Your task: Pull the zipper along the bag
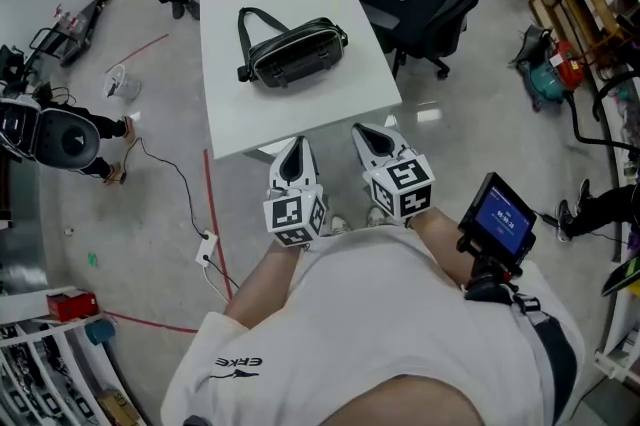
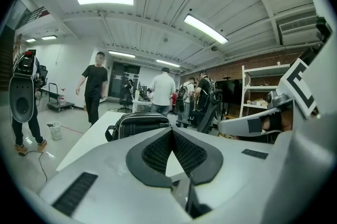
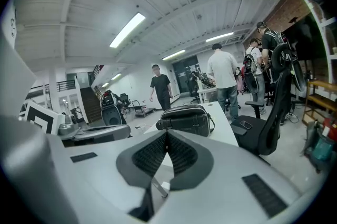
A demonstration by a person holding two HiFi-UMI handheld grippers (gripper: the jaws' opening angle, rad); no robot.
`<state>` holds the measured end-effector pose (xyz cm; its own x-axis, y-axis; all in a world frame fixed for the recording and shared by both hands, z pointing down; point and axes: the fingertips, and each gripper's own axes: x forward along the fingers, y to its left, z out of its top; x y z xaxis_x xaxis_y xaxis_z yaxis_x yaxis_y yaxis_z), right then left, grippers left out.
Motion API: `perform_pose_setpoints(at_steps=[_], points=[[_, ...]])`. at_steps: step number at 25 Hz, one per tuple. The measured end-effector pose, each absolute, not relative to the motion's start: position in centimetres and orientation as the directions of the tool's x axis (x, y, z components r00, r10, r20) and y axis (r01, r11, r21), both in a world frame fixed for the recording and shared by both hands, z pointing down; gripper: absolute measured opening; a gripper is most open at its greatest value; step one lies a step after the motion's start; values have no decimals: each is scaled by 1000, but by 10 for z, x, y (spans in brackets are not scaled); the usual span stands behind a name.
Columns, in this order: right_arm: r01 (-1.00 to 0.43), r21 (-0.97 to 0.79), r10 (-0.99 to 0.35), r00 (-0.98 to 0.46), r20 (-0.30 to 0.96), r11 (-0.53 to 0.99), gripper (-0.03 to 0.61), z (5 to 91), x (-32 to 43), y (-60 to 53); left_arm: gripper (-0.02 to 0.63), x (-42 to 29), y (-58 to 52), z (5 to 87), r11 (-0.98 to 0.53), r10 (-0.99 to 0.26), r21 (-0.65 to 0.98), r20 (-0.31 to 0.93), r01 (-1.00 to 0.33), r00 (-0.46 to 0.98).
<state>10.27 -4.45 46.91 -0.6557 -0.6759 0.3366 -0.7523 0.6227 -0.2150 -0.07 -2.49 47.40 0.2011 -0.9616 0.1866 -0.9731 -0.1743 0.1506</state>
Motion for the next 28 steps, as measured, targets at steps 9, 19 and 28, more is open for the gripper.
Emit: perform_pose_setpoints(at_steps=[9, 19, 28], points=[[-761, -198, -684, -644, 341, 618, 3, 465, 89, -32, 3, -11, -15, 470, -189, -961, 158, 175, -969, 216], [-769, -190, -688, -633, 355, 610, 3, 469, 85, -30, 3, -14, -15, 474, -196, -958, 175, 174, -965, 226], [-763, -183, -680, -639, 360, 620, 3, 471, 76, -36, 3, -19, -23, 477, -197, -958, 177, 175, -964, 228]])
